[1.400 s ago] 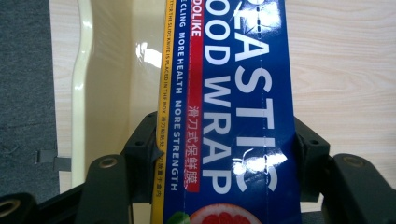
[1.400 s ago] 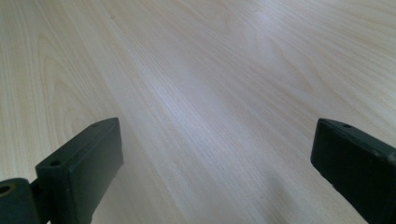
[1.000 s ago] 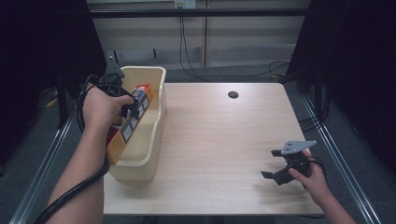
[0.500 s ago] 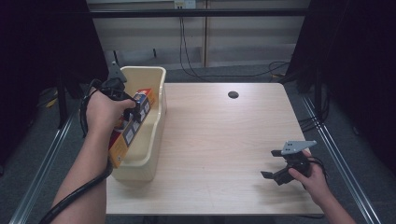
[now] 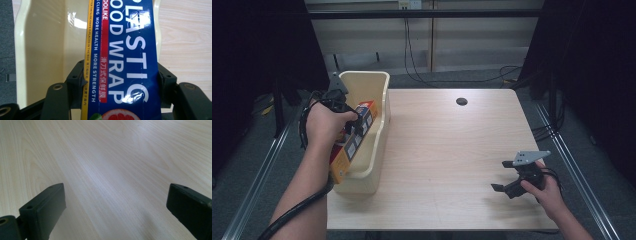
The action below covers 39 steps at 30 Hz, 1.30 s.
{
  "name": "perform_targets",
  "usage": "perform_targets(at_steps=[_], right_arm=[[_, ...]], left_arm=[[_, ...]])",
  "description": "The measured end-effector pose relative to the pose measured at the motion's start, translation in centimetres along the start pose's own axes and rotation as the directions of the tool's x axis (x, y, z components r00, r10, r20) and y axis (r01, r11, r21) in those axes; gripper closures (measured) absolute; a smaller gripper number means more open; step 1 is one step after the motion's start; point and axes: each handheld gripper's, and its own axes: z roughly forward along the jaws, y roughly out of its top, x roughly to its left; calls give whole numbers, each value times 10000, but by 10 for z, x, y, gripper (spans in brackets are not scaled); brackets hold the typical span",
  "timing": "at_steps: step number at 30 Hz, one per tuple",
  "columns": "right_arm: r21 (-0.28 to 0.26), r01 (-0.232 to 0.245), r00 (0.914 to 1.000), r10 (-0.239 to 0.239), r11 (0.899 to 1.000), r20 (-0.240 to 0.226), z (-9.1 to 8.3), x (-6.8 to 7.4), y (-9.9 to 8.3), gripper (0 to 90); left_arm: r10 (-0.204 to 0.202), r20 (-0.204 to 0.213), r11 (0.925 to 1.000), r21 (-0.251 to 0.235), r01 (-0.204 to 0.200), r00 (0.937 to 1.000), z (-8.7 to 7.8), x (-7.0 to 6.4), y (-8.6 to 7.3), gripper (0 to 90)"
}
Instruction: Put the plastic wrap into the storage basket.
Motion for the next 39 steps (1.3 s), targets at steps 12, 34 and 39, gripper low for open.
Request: perform_targets(at_steps=[12, 34, 39], right_arm=[[35, -1, 10000, 1, 10000, -3, 0, 1, 0, 23], [72, -20, 10000, 20, 10000, 0, -1, 2, -1, 23], [76, -42, 10000, 42, 10000, 3, -1, 2, -1, 23]], left_arm=[[-165, 59, 9994, 312, 163, 9998, 13, -3, -1, 404], [-365, 93, 9977, 579, 359, 9993, 30, 2, -4, 402], [-328, 165, 9970, 709, 316, 9993, 31, 4, -4, 401]])
